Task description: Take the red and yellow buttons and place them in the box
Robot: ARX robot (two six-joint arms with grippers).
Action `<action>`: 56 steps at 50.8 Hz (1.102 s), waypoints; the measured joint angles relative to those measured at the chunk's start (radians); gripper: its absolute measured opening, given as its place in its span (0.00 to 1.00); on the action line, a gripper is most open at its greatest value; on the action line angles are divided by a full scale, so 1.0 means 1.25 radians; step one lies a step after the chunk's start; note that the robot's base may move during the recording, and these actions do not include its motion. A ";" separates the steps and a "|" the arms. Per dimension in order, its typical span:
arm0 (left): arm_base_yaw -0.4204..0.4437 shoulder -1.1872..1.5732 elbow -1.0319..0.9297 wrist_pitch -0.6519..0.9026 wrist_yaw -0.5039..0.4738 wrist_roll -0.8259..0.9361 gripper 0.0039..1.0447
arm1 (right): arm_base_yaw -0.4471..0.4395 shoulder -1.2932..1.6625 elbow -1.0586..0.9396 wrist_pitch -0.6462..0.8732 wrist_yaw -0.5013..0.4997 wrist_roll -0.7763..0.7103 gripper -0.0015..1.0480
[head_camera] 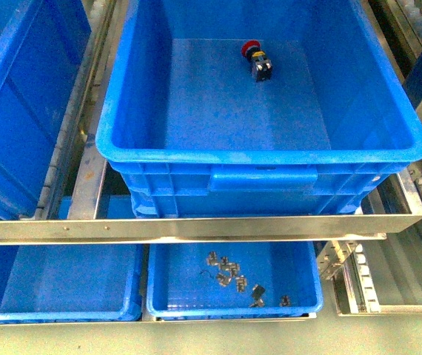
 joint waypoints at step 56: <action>0.000 0.000 0.000 0.000 0.000 0.000 0.02 | -0.089 -0.921 -1.317 0.692 0.064 0.081 0.04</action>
